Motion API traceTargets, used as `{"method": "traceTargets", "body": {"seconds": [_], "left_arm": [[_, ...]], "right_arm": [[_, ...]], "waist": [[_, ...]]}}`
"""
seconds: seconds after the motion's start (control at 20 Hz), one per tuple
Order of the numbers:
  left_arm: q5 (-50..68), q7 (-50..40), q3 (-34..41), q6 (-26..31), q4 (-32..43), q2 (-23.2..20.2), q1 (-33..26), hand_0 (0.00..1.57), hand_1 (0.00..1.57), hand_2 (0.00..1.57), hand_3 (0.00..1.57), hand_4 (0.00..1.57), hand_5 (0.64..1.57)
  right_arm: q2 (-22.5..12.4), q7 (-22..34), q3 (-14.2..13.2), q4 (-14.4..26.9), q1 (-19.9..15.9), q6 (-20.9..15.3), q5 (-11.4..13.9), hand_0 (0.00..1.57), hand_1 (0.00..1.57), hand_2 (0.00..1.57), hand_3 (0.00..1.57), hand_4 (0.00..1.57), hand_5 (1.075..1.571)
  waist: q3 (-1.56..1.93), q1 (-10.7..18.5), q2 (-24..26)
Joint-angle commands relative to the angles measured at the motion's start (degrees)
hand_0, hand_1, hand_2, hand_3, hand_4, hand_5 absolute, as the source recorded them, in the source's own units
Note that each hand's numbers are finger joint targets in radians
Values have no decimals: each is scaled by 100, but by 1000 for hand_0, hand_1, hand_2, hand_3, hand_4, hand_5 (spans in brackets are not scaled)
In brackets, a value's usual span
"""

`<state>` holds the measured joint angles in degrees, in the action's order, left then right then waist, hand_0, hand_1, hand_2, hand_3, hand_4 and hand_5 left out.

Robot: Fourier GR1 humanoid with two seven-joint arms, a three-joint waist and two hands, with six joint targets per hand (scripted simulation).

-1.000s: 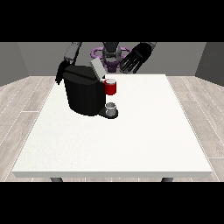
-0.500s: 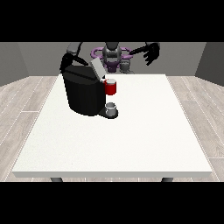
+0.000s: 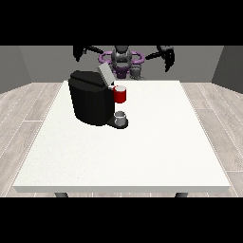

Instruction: Insert the coffee pod into the coffee machine and close the lid

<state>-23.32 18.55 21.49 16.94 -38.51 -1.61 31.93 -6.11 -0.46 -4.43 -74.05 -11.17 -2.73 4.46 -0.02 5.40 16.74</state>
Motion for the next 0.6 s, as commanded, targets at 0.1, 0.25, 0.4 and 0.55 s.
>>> {"method": "traceTargets", "body": {"seconds": [0.1, 0.25, 0.4, 0.55], "left_arm": [[502, -312, -75, 157, -391, 154, -278, 0, 0, 0, 0, 368, 1571], [583, -526, -472, 135, -1026, 156, -553, 0, 0, 0, 0, 411, 1571], [904, -593, -644, 64, -1466, 159, -613, 0, 0, 0, 0, 396, 1571], [1002, -487, -798, -45, -1661, 160, -754, 0, 0, 0, 0, 366, 1571]], "right_arm": [[-441, 196, -20, -226, -551, 359, 16, 0, 0, 0, 0, 239, 1571], [-305, 401, -193, 9, -718, 95, -26, 0, 0, 0, 0, 0, 1571], [-610, 259, -590, 273, -872, 435, -415, 0, 0, 0, 0, 0, 1571], [-408, 538, -460, 394, -1244, 335, -412, 0, 0, 0, 0, 0, 1571]], "waist": [[3, 208, -92], [3, 428, -224], [4, 442, -488], [3, 436, -800]]}}
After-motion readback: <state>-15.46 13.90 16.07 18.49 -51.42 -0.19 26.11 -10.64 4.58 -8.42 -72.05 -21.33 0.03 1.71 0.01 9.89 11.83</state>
